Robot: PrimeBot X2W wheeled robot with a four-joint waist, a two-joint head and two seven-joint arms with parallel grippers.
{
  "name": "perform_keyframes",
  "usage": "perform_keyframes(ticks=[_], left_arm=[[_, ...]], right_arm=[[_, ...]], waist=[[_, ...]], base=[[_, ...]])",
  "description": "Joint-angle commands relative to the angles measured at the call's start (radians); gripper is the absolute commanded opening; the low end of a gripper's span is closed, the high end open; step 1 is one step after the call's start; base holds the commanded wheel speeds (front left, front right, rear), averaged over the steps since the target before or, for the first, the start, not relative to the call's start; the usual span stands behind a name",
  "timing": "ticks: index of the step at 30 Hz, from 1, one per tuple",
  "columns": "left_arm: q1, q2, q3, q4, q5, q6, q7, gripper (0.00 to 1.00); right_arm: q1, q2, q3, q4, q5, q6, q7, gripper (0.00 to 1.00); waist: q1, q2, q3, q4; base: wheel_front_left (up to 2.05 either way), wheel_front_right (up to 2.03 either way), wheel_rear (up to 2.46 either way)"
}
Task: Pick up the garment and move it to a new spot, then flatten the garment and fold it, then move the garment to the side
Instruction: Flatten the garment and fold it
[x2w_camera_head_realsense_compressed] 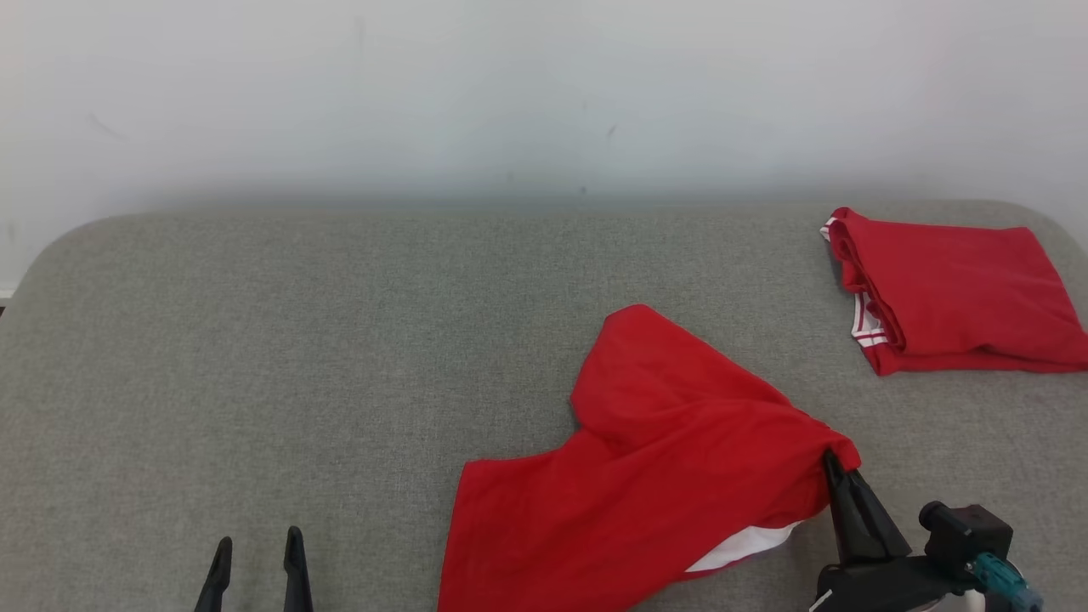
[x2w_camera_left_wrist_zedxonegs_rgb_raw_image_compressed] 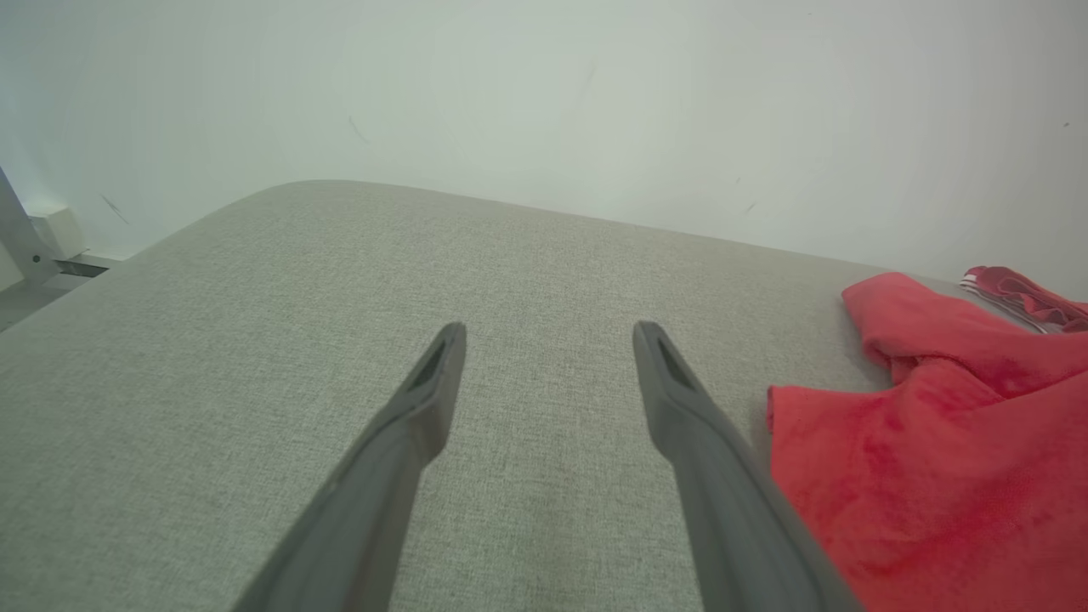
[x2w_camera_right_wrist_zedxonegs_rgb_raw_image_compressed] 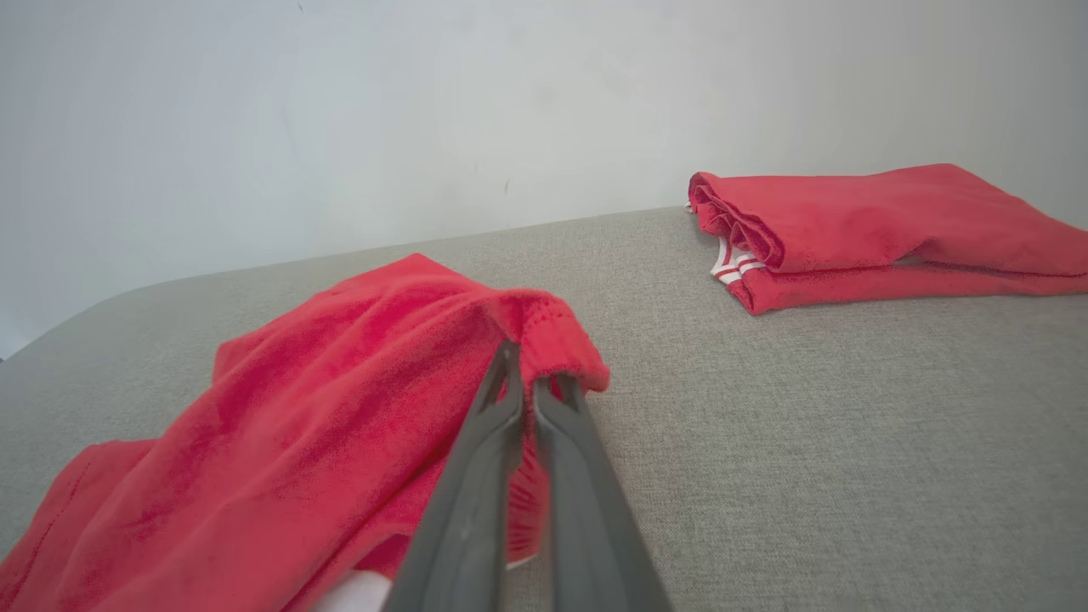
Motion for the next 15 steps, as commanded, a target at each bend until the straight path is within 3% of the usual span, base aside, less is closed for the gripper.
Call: perform_keyframes(ticks=[1, 7, 15], left_arm=[[-0.011, -0.001, -0.005, -0.003, -0.002, 0.000, -0.003, 1.00], [-0.022, -0.002, -0.030, -0.006, -0.031, 0.018, -0.003, 1.00], [-0.048, -0.002, -0.077, 0.004, -0.038, 0.025, -0.003, 1.00]], right_arm=[[0.008, -0.008, 0.008, -0.014, -0.003, 0.001, 0.017, 0.00], [-0.060, -0.019, 0.044, -0.023, 0.006, 0.001, 0.071, 0.00], [-0.250, -0.023, 0.097, 0.181, -0.059, 0.001, 0.125, 0.00]], waist=[[0.0000, 0.0000, 0.006, 0.006], [0.0000, 0.0000, 0.018, 0.033], [0.0000, 0.0000, 0.036, 0.099]], base=[[0.00, 0.00, 0.00], [0.00, 0.00, 0.00], [0.00, 0.00, 0.00]])
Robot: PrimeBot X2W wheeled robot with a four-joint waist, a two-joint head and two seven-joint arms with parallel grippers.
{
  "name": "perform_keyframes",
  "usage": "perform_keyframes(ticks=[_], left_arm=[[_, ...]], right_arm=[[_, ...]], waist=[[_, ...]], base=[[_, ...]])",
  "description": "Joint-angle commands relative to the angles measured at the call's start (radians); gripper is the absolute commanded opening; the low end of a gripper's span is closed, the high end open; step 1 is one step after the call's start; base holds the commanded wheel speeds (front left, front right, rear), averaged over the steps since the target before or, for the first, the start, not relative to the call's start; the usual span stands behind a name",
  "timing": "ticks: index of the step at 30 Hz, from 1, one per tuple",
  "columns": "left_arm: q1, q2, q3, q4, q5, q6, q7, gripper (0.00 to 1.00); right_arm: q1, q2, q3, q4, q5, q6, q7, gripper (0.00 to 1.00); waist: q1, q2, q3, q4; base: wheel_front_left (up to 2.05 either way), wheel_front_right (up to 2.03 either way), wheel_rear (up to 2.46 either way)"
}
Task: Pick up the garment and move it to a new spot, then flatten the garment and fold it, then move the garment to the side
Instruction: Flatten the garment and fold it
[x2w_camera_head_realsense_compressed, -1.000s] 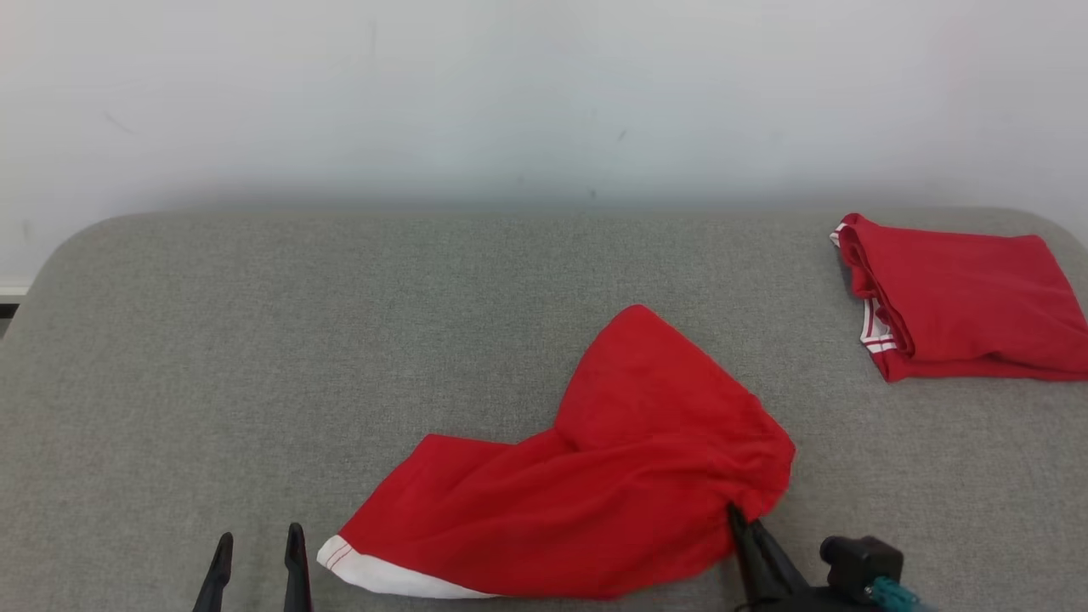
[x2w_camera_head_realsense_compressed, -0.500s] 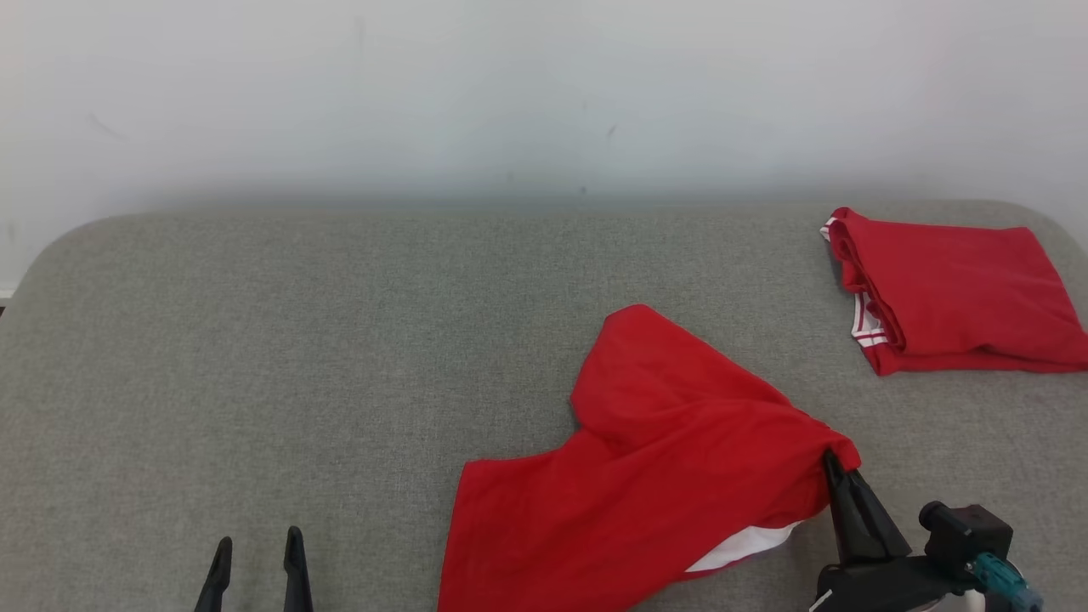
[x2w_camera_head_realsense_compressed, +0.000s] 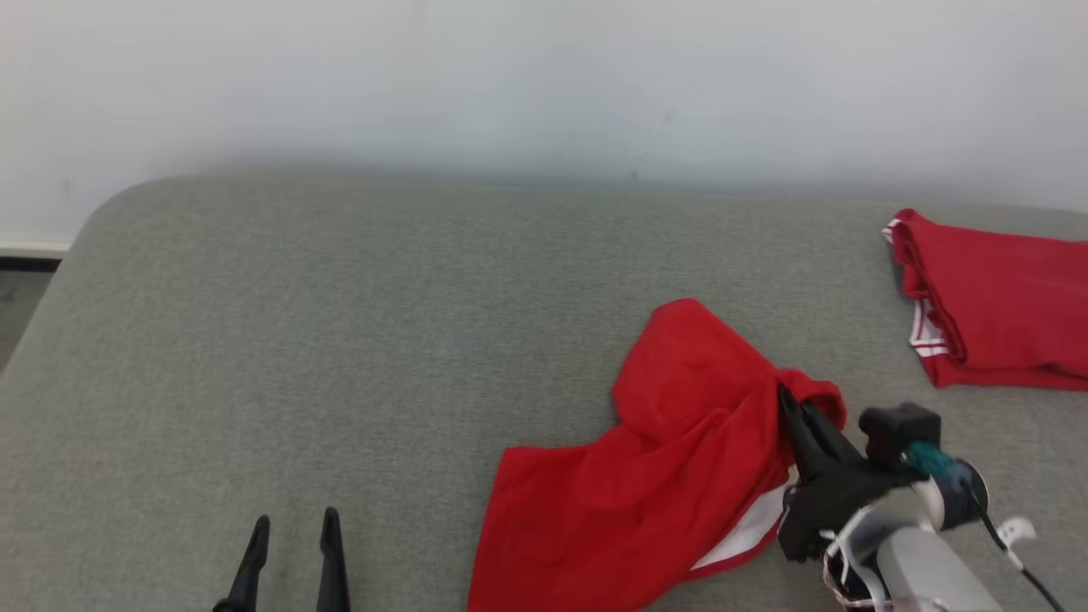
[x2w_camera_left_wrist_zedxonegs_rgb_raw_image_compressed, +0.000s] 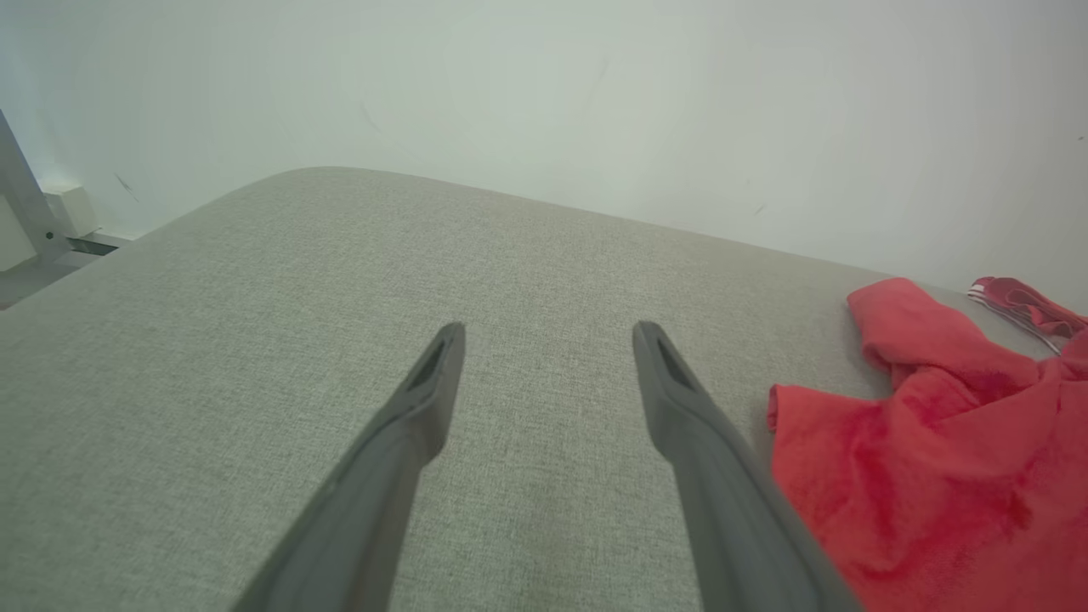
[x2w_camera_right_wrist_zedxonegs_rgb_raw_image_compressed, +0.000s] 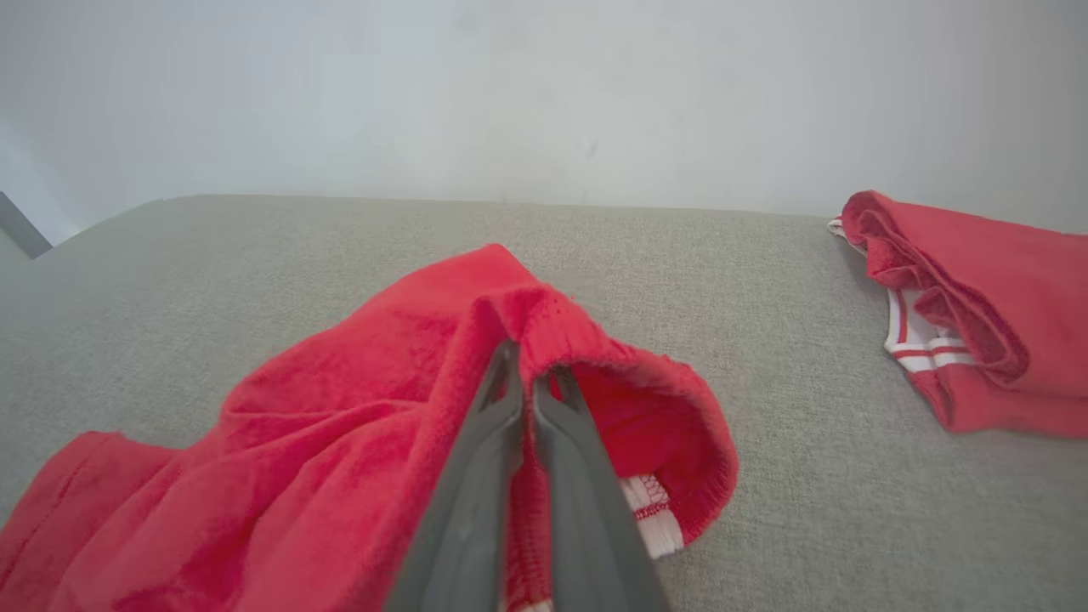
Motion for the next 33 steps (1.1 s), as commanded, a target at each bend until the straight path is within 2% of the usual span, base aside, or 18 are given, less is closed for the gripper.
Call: perform_keyframes(ticks=[1, 9, 10, 12, 16, 21, 27, 33], left_arm=[[-0.021, -0.001, -0.010, 0.004, -0.014, 0.003, -0.003, 1.00], [-0.040, 0.000, -0.048, 0.017, -0.021, 0.012, -0.003, 1.00], [-0.040, 0.000, -0.052, 0.018, -0.023, 0.013, -0.003, 1.00], [-0.034, 0.000, -0.053, 0.022, -0.023, 0.013, -0.003, 1.00], [-0.021, 0.000, -0.048, 0.030, -0.023, 0.008, -0.003, 1.00], [-0.007, 0.000, -0.034, 0.035, -0.016, 0.000, -0.003, 1.00], [0.010, 0.000, -0.026, 0.031, -0.011, -0.008, -0.003, 1.00], [0.027, 0.000, -0.022, 0.034, -0.002, -0.018, -0.003, 1.00]], right_arm=[[-0.040, 0.004, 0.002, 0.050, -0.018, 0.001, 0.004, 0.00], [-0.167, 0.026, -0.003, 0.284, -0.061, 0.001, -0.043, 0.00], [-0.176, 0.030, 0.000, 0.310, -0.064, 0.001, -0.053, 0.38], [-0.187, 0.043, 0.006, 0.349, -0.062, 0.001, -0.070, 1.00], [-0.196, 0.060, 0.013, 0.374, -0.027, 0.001, -0.105, 1.00], [-0.117, 0.044, 0.030, 0.310, 0.024, 0.001, -0.130, 1.00], [0.014, 0.014, 0.019, 0.116, 0.055, 0.001, -0.134, 1.00], [0.153, 0.026, -0.054, -0.053, 0.043, 0.001, -0.135, 1.00]], waist=[[0.0000, 0.0000, 0.013, 0.034], [0.0000, 0.0000, 0.021, 0.066], [0.0000, 0.0000, 0.019, 0.065], [0.0000, 0.0000, 0.013, 0.058], [0.0000, 0.0000, -0.004, 0.035], [0.0000, 0.0000, -0.027, 0.012], [0.0000, 0.0000, -0.043, -0.015], [0.0000, 0.0000, -0.056, -0.036]], base=[[0.00, 0.00, 0.00], [0.00, 0.00, 0.00], [0.00, 0.00, 0.00], [0.00, 0.00, 0.00], [0.00, 0.00, 0.00], [0.00, 0.00, 0.00], [0.00, 0.00, 0.00], [0.00, 0.00, 0.00]])
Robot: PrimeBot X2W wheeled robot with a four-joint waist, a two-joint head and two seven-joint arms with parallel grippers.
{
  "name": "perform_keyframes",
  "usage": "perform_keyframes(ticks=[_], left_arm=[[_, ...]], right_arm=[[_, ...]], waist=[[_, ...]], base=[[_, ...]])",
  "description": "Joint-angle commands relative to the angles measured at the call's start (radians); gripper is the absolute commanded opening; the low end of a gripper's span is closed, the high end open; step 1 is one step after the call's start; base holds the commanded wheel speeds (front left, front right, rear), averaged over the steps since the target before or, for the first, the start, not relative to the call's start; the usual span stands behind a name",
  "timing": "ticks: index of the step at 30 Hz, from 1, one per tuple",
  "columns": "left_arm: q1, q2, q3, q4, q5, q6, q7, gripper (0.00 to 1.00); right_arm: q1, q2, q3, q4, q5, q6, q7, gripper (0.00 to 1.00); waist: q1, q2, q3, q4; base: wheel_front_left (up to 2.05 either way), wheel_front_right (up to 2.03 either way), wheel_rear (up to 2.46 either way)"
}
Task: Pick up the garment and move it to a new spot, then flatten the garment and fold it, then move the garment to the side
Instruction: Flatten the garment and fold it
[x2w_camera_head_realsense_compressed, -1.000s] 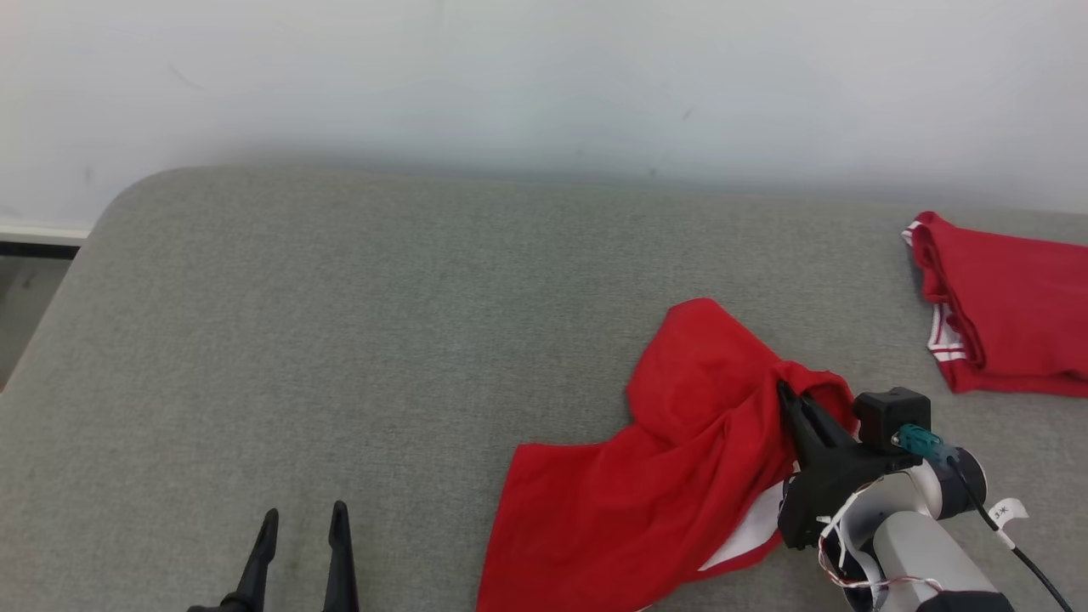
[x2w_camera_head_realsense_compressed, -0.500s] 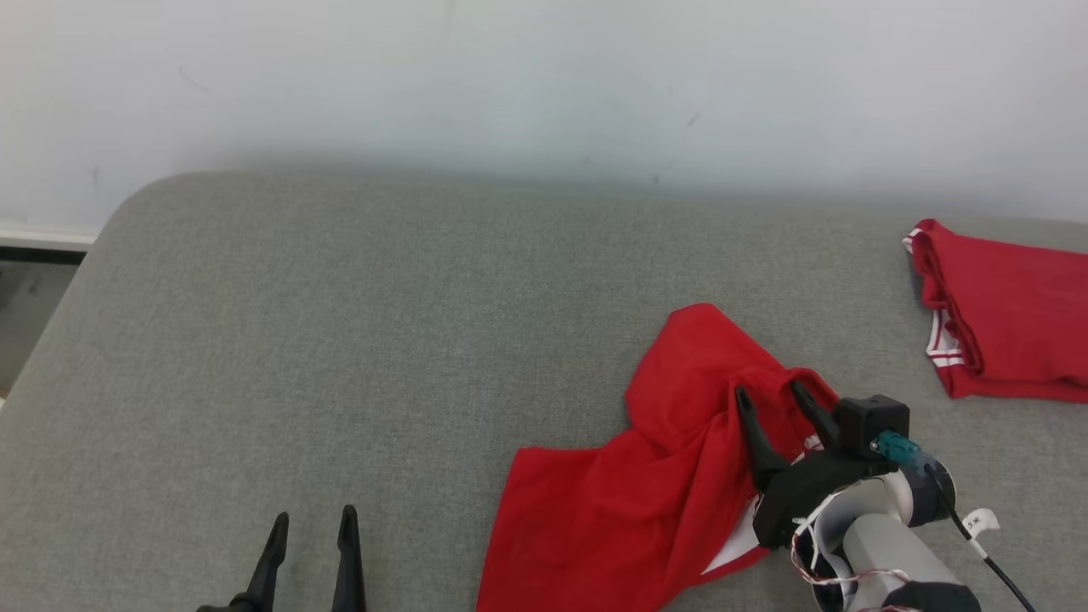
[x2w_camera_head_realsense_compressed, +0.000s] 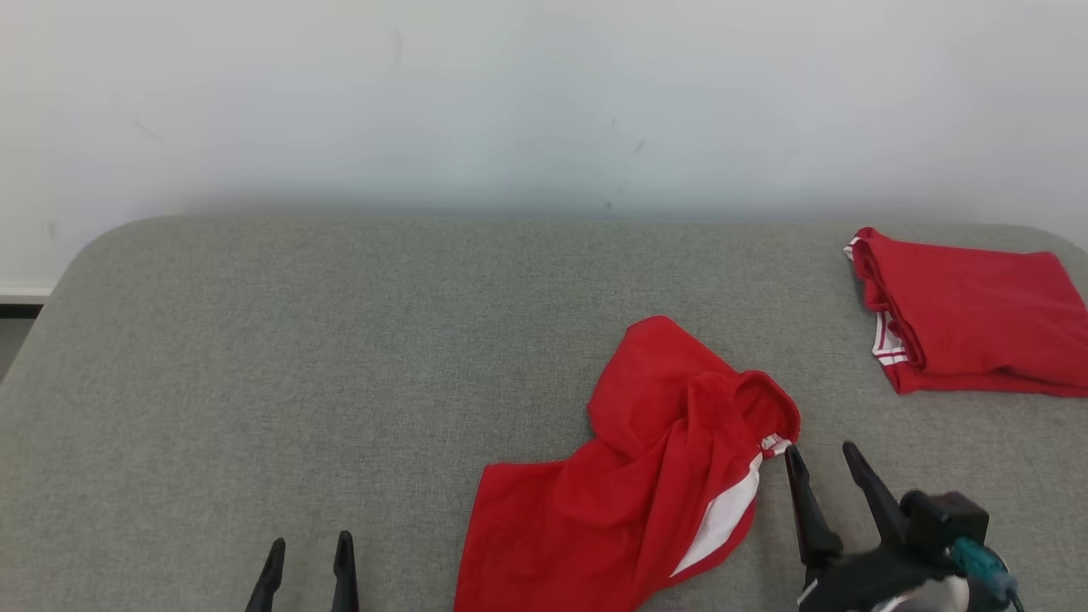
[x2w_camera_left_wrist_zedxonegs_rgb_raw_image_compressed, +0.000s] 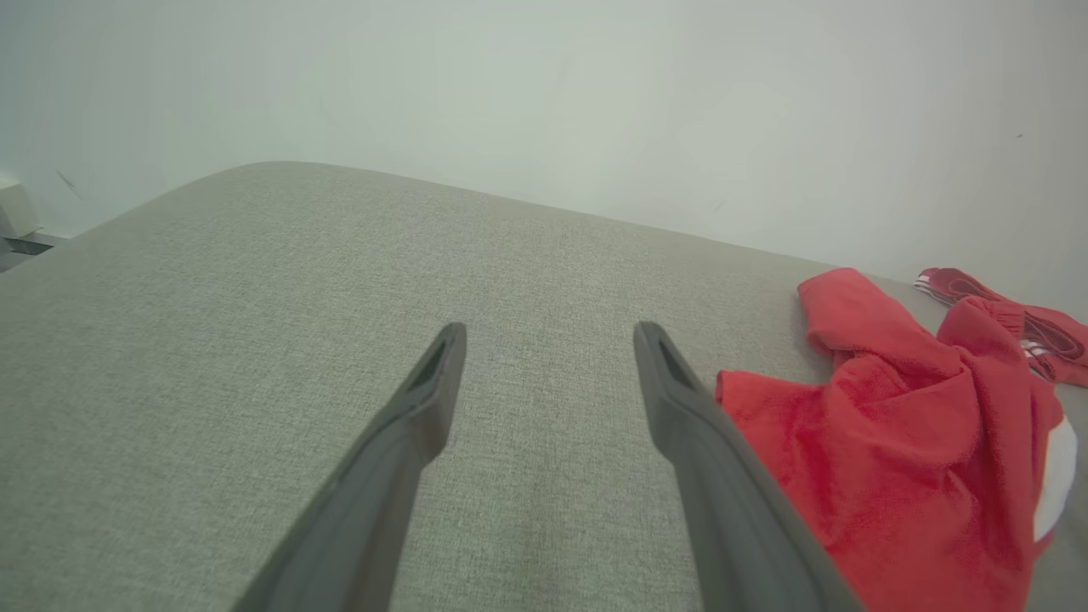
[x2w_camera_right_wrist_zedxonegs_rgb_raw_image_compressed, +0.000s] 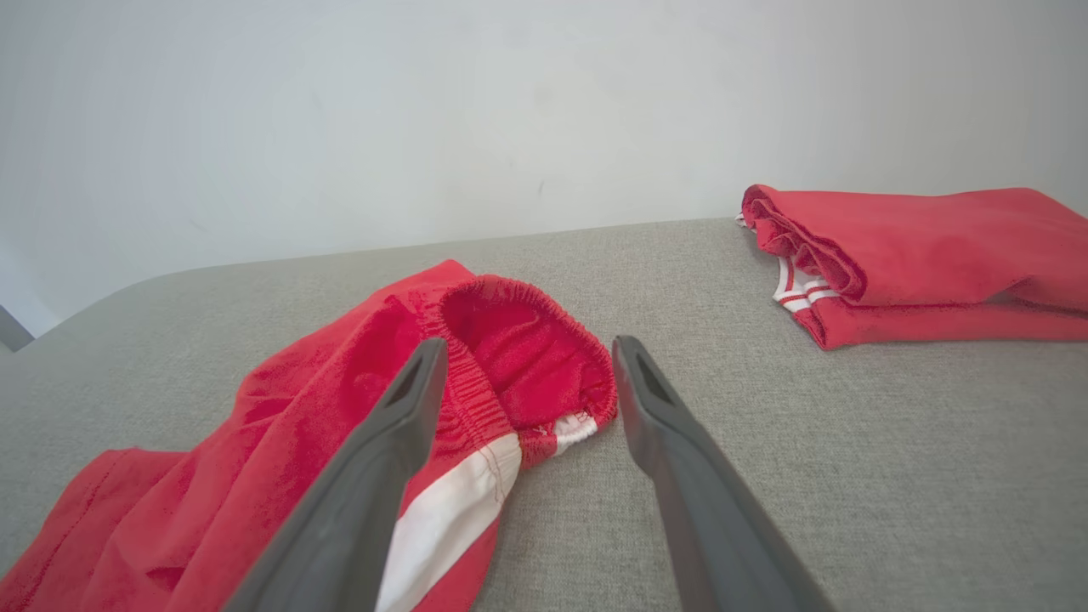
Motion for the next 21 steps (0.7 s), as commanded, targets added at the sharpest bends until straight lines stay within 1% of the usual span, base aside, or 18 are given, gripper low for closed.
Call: perform_keyframes(ticks=[1, 7, 13, 14, 15, 18, 21], left_arm=[[0.016, 0.000, -0.001, 0.006, 0.017, -0.008, -0.003, 1.00], [0.028, 0.000, -0.036, 0.042, 0.036, -0.032, -0.003, 1.00], [0.023, 0.004, -0.134, 0.133, 0.065, -0.055, -0.003, 1.00], [0.012, 0.008, -0.173, 0.167, 0.063, -0.060, -0.003, 1.00], [0.012, 0.008, -0.173, 0.167, 0.063, -0.060, -0.003, 1.00], [0.002, 0.013, -0.241, 0.201, 0.051, -0.059, -0.003, 1.00], [-0.009, 0.026, -0.287, 0.221, 0.026, -0.060, -0.003, 1.00]], right_arm=[[0.045, 0.008, -0.016, -0.023, -0.015, 0.001, -0.004, 1.00], [0.090, 0.013, -0.022, -0.023, -0.042, 0.001, -0.004, 1.00], [0.049, -0.007, 0.004, 0.036, -0.076, 0.001, -0.004, 1.00], [0.031, -0.012, 0.016, 0.064, -0.081, 0.001, -0.004, 1.00], [0.031, -0.012, 0.016, 0.064, -0.081, 0.001, -0.004, 1.00], [-0.003, -0.013, 0.033, 0.101, -0.088, 0.001, -0.004, 1.00], [-0.036, -0.016, 0.050, 0.139, -0.089, 0.001, -0.004, 1.00]], waist=[[0.0000, -0.0001, -0.010, -0.008], [0.0000, -0.0001, -0.016, -0.008], [0.0000, -0.0001, -0.015, -0.001], [0.0000, -0.0001, -0.014, 0.001], [0.0000, -0.0001, -0.014, 0.001], [0.0000, -0.0001, -0.007, 0.001], [0.0000, -0.0001, 0.006, 0.004]], base=[[0.00, 0.00, 0.00], [0.00, 0.00, 0.00], [0.00, 0.00, 0.00], [0.00, 0.00, 0.00], [0.00, 0.00, 0.00], [0.00, 0.00, 0.00], [0.00, 0.00, 0.00]])
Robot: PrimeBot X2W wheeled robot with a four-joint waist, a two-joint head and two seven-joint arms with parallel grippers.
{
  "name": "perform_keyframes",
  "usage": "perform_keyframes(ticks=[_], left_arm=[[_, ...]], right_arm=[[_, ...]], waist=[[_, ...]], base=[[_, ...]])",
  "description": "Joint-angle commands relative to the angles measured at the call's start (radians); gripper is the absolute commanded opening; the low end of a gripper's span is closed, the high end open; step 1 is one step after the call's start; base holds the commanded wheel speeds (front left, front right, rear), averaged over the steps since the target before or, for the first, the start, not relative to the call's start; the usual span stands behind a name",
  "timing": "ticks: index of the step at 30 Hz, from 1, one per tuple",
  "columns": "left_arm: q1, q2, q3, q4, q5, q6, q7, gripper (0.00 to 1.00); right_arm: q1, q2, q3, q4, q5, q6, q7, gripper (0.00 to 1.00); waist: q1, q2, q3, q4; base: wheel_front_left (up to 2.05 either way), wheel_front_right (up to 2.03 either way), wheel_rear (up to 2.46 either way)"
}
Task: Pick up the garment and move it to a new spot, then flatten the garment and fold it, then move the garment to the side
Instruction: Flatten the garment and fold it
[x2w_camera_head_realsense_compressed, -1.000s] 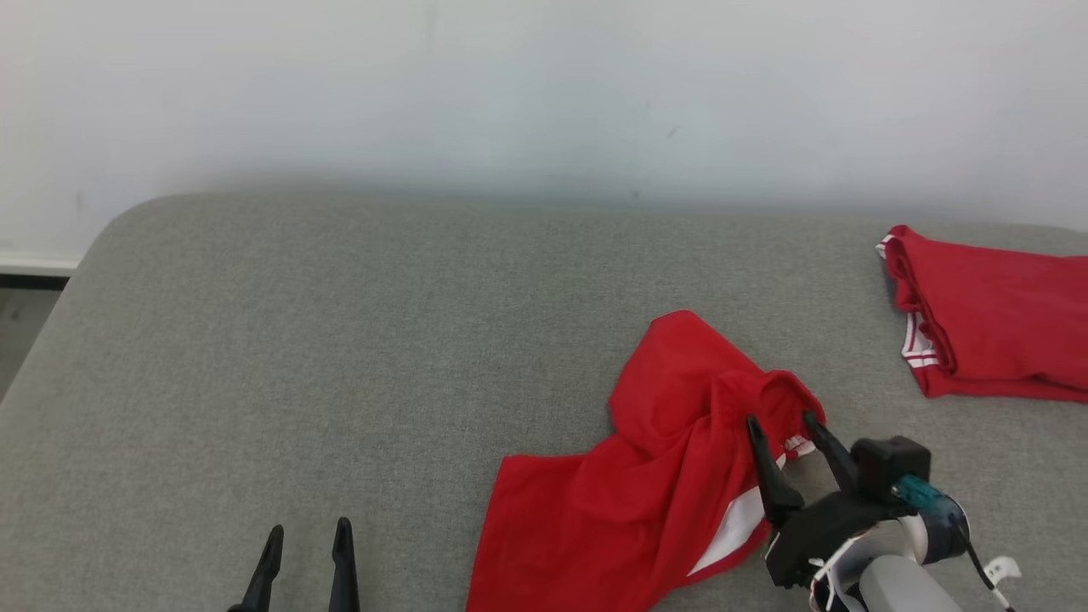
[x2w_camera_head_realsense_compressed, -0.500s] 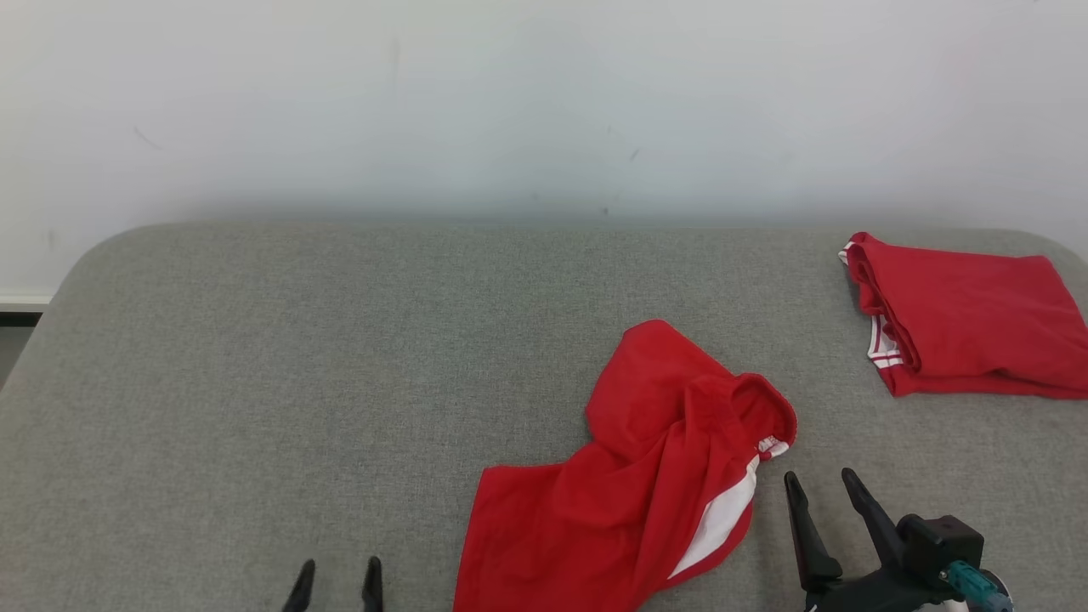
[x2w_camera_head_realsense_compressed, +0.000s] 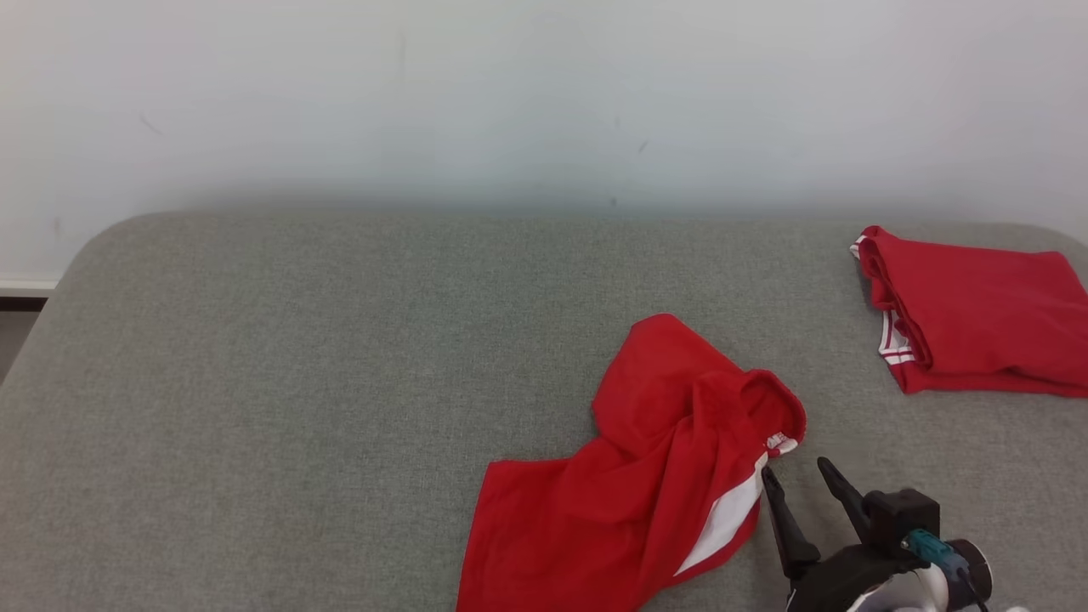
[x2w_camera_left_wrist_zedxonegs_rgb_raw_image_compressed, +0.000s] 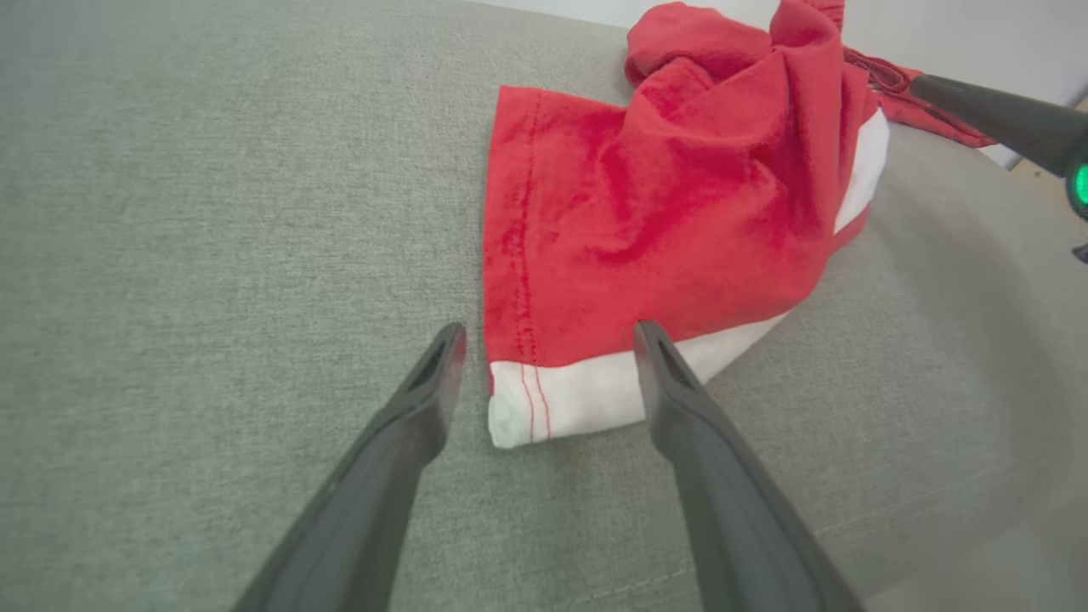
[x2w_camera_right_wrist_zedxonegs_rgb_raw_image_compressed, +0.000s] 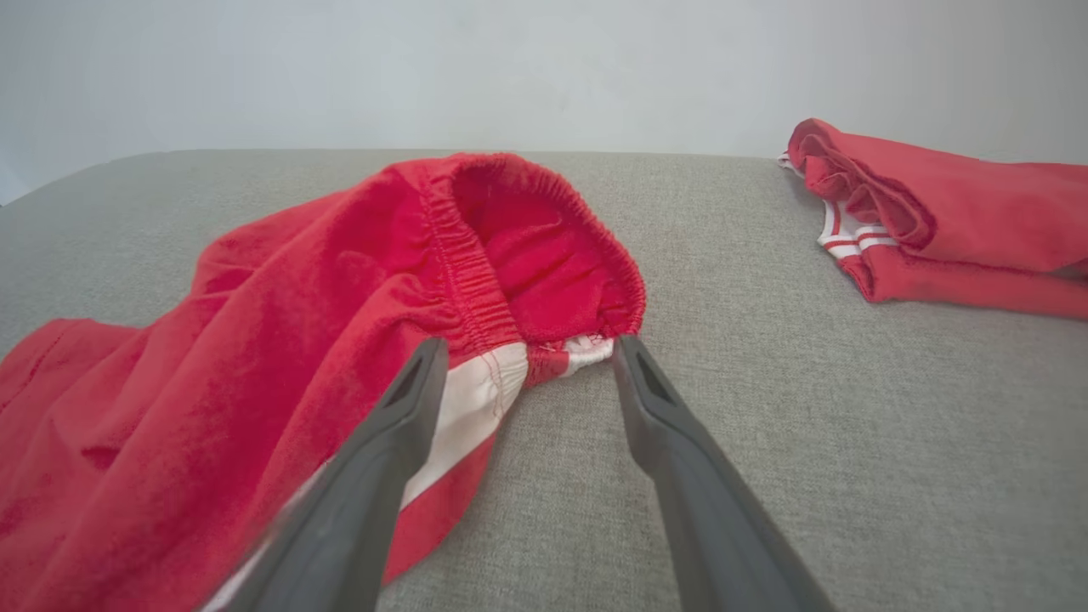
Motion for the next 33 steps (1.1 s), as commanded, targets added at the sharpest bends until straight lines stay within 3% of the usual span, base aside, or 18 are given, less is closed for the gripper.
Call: perform_keyframes(ticks=[1, 14, 15, 16, 17, 18, 19, 24, 33], left_arm=[[-0.016, 0.008, -0.013, 0.008, -0.012, -0.001, -0.003, 1.00], [-0.100, 0.014, -0.084, 0.109, -0.095, 0.000, -0.003, 1.00], [-0.112, 0.012, -0.093, 0.126, -0.104, -0.001, -0.003, 1.00], [-0.123, 0.012, -0.103, 0.141, -0.111, -0.001, -0.003, 1.00], [-0.134, 0.010, -0.112, 0.155, -0.127, 0.000, -0.003, 0.42], [-0.144, 0.009, -0.119, 0.164, -0.140, 0.000, -0.003, 0.06], [-0.154, 0.008, -0.125, 0.173, -0.150, 0.000, -0.003, 0.00], [-0.167, 0.006, -0.125, 0.170, -0.177, 0.000, -0.003, 0.00], [-0.083, 0.023, 0.057, 0.028, -0.156, 0.000, -0.003, 0.00]], right_arm=[[-0.018, -0.004, 0.010, 0.017, -0.004, 0.001, -0.004, 1.00], [-0.152, 0.001, 0.084, 0.199, 0.033, 0.001, -0.004, 1.00], [-0.161, 0.003, 0.087, 0.214, 0.040, 0.001, -0.004, 0.89], [-0.169, 0.008, 0.095, 0.225, 0.040, 0.001, -0.004, 0.45], [-0.177, 0.011, 0.098, 0.235, 0.044, 0.001, -0.004, 0.00], [-0.183, 0.013, 0.102, 0.237, 0.048, 0.001, -0.004, 0.00], [-0.184, 0.012, 0.104, 0.234, 0.051, 0.001, -0.004, 0.00], [-0.151, -0.005, 0.085, 0.179, 0.065, 0.001, -0.004, 0.00], [0.025, 0.005, -0.003, -0.018, 0.072, 0.001, -0.003, 0.00]], waist=[[0.0000, 0.0000, 0.010, 0.003], [0.0000, 0.0000, 0.065, 0.023], [0.0000, 0.0000, 0.068, 0.025], [0.0000, 0.0000, 0.070, 0.027], [0.0000, 0.0000, 0.072, 0.029], [0.0000, 0.0000, 0.073, 0.031], [0.0000, 0.0000, 0.074, 0.032], [0.0000, 0.0000, 0.066, 0.036], [0.0000, 0.0000, 0.045, 0.030]], base=[[0.00, 0.00, 0.00], [0.00, 0.00, 0.00], [0.00, 0.00, 0.00], [0.00, 0.00, 0.00], [0.00, 0.00, 0.00], [0.00, 0.00, 0.00], [0.00, 0.00, 0.00], [0.00, 0.00, 0.00], [0.00, 0.00, 0.00]])
